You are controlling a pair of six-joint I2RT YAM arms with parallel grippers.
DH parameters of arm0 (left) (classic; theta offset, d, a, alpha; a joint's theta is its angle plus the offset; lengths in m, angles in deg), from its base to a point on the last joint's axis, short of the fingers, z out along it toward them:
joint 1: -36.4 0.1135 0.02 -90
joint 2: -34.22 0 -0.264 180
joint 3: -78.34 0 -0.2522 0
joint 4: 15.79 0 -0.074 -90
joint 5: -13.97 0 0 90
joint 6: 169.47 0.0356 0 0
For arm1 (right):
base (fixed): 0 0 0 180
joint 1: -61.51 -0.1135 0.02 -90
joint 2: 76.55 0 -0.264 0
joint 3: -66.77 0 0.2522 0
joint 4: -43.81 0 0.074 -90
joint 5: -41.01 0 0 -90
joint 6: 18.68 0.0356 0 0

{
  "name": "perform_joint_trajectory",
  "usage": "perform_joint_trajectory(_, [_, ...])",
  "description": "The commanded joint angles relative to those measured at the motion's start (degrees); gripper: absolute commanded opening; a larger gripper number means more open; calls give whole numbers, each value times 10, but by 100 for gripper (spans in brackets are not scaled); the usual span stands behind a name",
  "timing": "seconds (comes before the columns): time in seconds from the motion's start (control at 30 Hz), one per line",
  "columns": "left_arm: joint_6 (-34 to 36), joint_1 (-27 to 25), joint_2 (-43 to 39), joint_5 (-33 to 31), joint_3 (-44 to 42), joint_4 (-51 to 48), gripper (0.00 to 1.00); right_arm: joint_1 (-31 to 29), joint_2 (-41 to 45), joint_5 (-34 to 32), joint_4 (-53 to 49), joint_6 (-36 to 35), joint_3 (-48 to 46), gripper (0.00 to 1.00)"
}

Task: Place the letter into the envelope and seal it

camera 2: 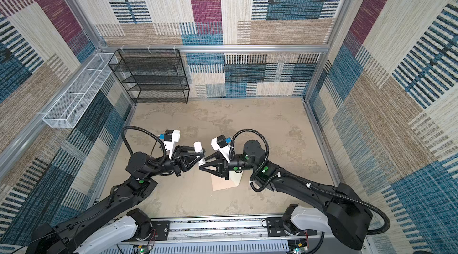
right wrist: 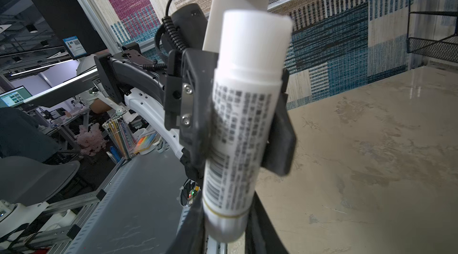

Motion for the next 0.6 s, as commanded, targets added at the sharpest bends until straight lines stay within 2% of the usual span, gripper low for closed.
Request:
perform_joint_trajectory(0.0, [9, 1, -13, -15, 1, -54, 0, 1, 1, 16, 1, -51, 13, 40])
perform_joint_trajectory(0.03, [20, 1, -19, -31, 5, -73, 0, 1, 4, 0, -14, -71, 12, 50])
perform_joint_trajectory(0.1, [47, 1, -32, -76, 17, -127, 0, 1, 8, -37, -38, -106, 8, 62])
perform_joint_trajectory(0.2, [85, 1, -53, -191, 37, -208, 0, 0, 5, -102, -56, -137, -6, 70])
perform_joint_trajectory(0.33, [111, 2, -64, -331, 54, -247, 0, -4, -12, -201, -14, -146, -36, 75])
perform_joint_trajectory(0.4, [116, 1, -58, -365, 61, -243, 0, -20, -21, -267, 32, -147, -52, 75])
perform_joint_trajectory(0.57, [99, -3, -14, -427, 74, -217, 0, -94, -66, -481, 142, -198, -59, 74])
